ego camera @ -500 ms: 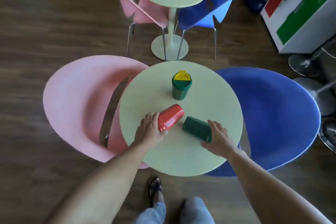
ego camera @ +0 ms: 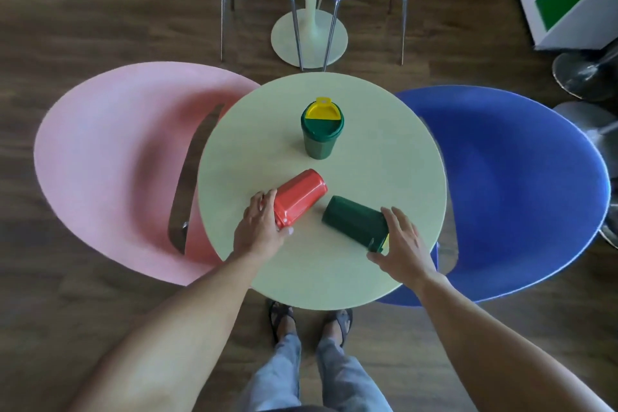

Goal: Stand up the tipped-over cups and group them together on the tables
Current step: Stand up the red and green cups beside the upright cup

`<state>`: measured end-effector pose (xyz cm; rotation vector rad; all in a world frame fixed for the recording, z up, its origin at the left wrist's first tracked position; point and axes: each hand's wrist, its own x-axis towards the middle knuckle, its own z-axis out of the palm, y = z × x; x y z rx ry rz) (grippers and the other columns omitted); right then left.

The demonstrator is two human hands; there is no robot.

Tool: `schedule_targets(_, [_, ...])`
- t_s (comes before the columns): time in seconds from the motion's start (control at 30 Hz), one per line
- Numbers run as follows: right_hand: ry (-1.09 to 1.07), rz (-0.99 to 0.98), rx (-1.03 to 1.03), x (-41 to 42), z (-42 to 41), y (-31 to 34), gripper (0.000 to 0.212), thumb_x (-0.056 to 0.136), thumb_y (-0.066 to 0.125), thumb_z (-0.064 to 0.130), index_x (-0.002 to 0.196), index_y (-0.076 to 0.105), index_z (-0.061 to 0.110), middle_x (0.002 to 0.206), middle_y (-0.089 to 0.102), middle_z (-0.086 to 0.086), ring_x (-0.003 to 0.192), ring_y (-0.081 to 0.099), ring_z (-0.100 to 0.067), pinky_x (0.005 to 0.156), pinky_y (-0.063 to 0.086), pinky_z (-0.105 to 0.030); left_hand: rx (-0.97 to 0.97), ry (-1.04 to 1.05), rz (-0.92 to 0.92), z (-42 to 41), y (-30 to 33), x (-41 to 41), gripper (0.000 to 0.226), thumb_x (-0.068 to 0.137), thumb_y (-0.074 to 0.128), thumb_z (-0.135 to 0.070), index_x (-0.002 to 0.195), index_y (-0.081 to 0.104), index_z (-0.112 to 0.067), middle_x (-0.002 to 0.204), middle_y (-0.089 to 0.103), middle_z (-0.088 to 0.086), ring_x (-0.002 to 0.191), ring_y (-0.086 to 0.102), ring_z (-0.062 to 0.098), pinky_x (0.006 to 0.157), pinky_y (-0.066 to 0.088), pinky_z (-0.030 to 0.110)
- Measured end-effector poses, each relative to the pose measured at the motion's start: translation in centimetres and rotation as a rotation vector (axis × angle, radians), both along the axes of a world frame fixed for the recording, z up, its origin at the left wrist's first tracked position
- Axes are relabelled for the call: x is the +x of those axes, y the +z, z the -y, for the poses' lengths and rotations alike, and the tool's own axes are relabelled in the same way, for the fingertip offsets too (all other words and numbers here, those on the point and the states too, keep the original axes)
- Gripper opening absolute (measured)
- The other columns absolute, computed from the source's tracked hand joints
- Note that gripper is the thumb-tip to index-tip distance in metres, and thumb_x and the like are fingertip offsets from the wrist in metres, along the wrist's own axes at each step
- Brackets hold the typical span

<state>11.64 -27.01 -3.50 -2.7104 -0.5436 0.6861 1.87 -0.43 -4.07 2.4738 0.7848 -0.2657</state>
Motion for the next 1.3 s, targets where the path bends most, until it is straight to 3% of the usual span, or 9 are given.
schedule_targets(0.17, [-0.046,-0.058,0.112,0.4,-0.1,0.7,0.09,0.067,0.083,0.032,0.142,0.035,0.02,0.137,0.045,-0.001,0.119,0.048,-0.022,0.099,0.042,-0.032,-0.007,0.021,-0.005,0.0,-0.1,0.0,0.091,0.075,0.076,-0.038,0.147,0.022,-0.023,0.149,0.031,0.006,0.126,0.047,0.027,0.092,0.048,0.043])
schedule_targets(0.37, [-0.071,-0.049,0.164,1.2,-0.7,3.6,0.084,0.067,0.081,0.04,0.137,0.038,0.023,0.125,0.039,0.0,0.097,0.046,-0.013,0.082,0.044,-0.026,-0.024,0.048,-0.024,0.1,0.5,0.4,0.088,0.075,0.077,-0.033,0.146,0.026,-0.022,0.149,0.032,0.005,0.127,0.044,0.031,0.092,0.046,0.045])
schedule_targets(0.57, [-0.086,0.005,0.143,2.4,-3.5,5.7,0.085,0.063,0.074,0.058,0.134,0.042,0.025,0.118,0.037,0.0,0.109,0.047,-0.023,0.092,0.048,-0.037,-0.039,0.036,-0.037,0.0,0.4,0.6,0.089,0.073,0.077,-0.032,0.146,0.027,-0.022,0.147,0.033,0.005,0.126,0.045,0.032,0.092,0.046,0.045])
schedule_targets(0.87, [-0.067,0.059,-0.064,2.8,-7.8,6.7,0.084,0.067,0.063,0.072,0.13,0.041,0.023,0.118,0.036,-0.005,0.106,0.041,-0.027,0.069,0.043,-0.034,-0.061,0.036,0.052,0.0,0.5,0.3,0.087,0.07,0.077,-0.03,0.143,0.03,-0.02,0.14,0.039,0.006,0.12,0.05,0.031,0.09,0.05,0.043])
schedule_targets(1.07, [-0.052,0.044,-0.043,3.1,-7.4,6.3,0.096,0.069,0.062,0.074,0.145,0.021,0.03,0.135,0.033,-0.007,0.119,0.038,-0.03,0.08,0.046,-0.04,-0.067,0.012,0.092,-0.3,0.1,-0.3,0.092,0.068,0.081,-0.032,0.144,0.031,-0.016,0.142,0.038,0.008,0.122,0.049,0.03,0.092,0.049,0.042])
schedule_targets(1.3, [-0.016,0.007,0.169,2.8,-6.3,5.4,0.089,0.076,0.07,0.057,0.147,0.023,0.034,0.148,0.025,0.0,0.131,0.032,-0.025,0.099,0.043,-0.038,-0.044,0.023,0.088,-0.4,-0.2,-0.1,0.093,0.067,0.082,-0.03,0.143,0.03,-0.019,0.145,0.036,0.007,0.124,0.049,0.029,0.092,0.05,0.042])
